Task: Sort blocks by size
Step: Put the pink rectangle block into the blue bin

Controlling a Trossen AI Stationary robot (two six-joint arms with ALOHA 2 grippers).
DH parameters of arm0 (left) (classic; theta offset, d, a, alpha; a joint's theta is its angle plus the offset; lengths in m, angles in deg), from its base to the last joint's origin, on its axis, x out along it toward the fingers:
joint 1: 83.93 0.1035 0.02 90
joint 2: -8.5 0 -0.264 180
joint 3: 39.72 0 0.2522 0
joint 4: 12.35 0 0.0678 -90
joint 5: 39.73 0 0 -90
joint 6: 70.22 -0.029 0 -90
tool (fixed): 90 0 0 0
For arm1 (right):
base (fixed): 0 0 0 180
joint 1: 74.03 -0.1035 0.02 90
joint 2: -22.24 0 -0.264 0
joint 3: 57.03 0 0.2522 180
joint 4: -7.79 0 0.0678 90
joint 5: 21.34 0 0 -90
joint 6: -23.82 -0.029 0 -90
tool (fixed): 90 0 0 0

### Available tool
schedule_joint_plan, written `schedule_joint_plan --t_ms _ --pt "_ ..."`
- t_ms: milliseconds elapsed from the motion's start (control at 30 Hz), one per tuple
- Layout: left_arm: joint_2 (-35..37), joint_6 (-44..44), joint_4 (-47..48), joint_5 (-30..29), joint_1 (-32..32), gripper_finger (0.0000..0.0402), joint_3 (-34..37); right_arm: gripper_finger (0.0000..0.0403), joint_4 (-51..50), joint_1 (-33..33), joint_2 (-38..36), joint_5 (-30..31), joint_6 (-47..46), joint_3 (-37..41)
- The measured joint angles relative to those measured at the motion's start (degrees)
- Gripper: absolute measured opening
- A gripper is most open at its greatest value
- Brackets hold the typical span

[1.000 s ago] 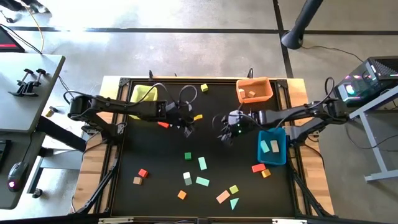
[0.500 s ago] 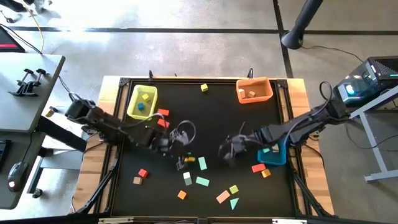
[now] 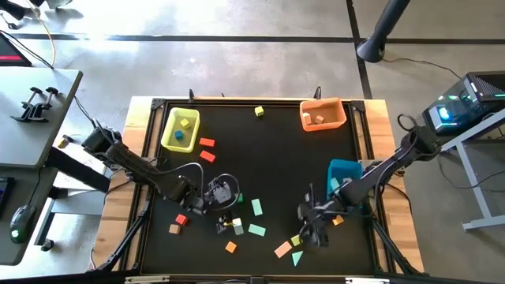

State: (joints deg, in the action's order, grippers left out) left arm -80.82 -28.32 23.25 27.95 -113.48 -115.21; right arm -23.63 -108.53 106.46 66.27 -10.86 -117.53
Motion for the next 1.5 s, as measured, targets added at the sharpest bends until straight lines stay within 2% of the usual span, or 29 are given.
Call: schedule_joint_plan --t_ms 67,233,367,567,767,933,1033,1067,1167,1233,1500 --pt "0.0 0.52 0.07 -0.01 -0.9 0.0211 0.0 0.0246 2.58 -0.94 2.05 -0.63 3.88 0.0" --pt "0.0 4.32 0.37 -1.82 -2.64 0.0211 0.0 0.025 7.13 -1.67 7.15 2.84 8.92 0.0" --pt "0.0 4.52 0.66 -3.71 -2.92 0.0211 0.02 0.025 10.64 -1.54 9.91 0.61 12.09 0.0" --pt "0.0 4.49 0.95 -3.8 -2.13 0.0211 0.04 0.025 11.06 -2.15 10.63 0.4 10.96 -0.44" --pt "0.0 3.42 0.94 -3.74 -0.72 0.0211 0.04 0.025 6.75 -2.9 10.76 6.98 15.2 -3.24" --pt "-0.02 3.46 0.92 -3.72 -0.47 0.0211 0.04 0.025 6.11 -0.3 10.8 10.49 8.2 -8.75" --pt "-0.02 3.79 0.92 -3.63 -0.58 0.0211 0.04 0.025 7.3 1.19 11.08 13.5 10.09 -10.63" --pt "-0.02 4.3 0.89 -3.53 -0.71 0.0211 0.04 0.025 8.78 1.58 11.49 11.89 13.02 -10.83" --pt "-0.02 6.07 0.84 -3.45 -1.64 0.0211 0.07 0.025 11.89 1.67 14.25 2.09 22.72 -10.84" --pt "-0.02 7.08 0.9 -3.39 -2.64 0.0211 0.07 0.025 13.52 0.92 16.62 -0.86 25.77 -10.87" --pt "-0.02 9.49 1.07 -4.52 -6.17 0.0211 0.07 0.025 11.13 -1.99 27.79 2.93 29.38 -19.11"
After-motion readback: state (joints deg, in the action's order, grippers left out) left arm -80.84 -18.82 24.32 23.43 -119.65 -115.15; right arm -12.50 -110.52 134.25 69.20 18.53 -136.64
